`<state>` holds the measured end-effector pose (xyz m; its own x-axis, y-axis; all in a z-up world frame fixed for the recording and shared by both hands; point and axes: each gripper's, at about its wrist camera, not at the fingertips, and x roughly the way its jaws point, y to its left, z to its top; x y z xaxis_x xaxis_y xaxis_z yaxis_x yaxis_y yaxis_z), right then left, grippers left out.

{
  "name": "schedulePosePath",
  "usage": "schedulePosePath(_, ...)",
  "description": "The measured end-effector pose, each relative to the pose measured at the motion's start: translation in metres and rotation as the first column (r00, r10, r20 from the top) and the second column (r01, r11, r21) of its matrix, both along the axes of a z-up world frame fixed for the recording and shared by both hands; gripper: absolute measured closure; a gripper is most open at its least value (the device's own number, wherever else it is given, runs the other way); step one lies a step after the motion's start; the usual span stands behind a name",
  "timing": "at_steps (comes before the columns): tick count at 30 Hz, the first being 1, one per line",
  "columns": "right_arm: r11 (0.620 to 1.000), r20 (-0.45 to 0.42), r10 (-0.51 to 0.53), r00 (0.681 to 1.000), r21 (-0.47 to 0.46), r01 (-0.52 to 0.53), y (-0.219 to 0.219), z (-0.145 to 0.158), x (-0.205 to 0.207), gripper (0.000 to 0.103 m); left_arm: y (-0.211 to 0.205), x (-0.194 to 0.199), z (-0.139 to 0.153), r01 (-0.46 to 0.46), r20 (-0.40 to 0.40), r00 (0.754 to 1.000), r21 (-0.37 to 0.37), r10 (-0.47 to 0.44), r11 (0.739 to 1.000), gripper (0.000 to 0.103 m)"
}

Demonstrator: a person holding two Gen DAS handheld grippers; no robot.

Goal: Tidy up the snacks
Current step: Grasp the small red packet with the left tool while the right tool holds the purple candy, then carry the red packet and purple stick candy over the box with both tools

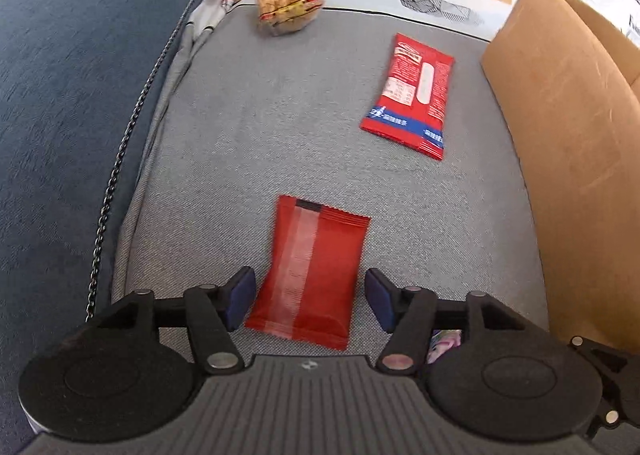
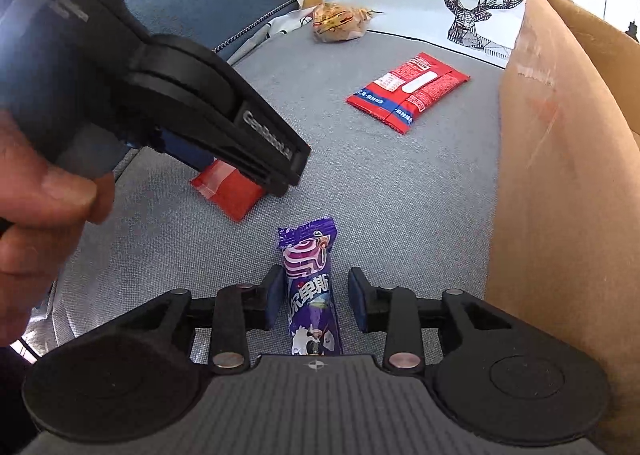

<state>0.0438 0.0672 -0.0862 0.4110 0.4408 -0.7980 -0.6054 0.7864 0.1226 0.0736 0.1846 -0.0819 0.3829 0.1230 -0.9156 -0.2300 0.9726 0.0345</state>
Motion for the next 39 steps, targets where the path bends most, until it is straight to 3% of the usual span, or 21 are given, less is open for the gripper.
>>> schedulePosePath(2,1.000,0.012,-0.004,1.000,-0.008,0.004,0.000,0.000,0.000,0.078,-0.002,0.000,0.001,0.013,0.004,1.000,0.011,-0.013,1.000,0.051)
schedulePosePath(6,1.000,0.009,-0.028,1.000,0.006,0.028,-0.003,0.001,0.001,0.078,-0.002,0.000,0.003,0.007,0.014,1.000,0.004,-0.007,1.000,0.058)
schedulePosePath(13,0.999,0.087,-0.045,0.995,0.029,0.043,-0.005,0.019,-0.006,0.078,0.010,-0.009,0.025,-0.060,0.135,0.989,-0.060,0.068,0.996,0.058)
schedulePosePath(23,0.992,0.182,-0.085,0.979,0.112,0.066,-0.025,0.080,-0.009,0.078,0.016,-0.029,0.067,-0.111,0.295,0.942,-0.169,0.158,0.979,0.058)
schedulePosePath(31,0.976,0.268,-0.187,0.945,0.162,0.147,-0.086,0.122,0.010,0.078,-0.009,-0.040,0.092,-0.049,0.400,0.904,-0.249,0.149,0.967,0.058)
schedulePosePath(39,0.940,0.272,-0.329,0.904,0.188,0.285,-0.175,0.110,0.044,0.078,-0.045,-0.032,0.102,0.039,0.484,0.870,-0.254,0.092,0.967,0.058)
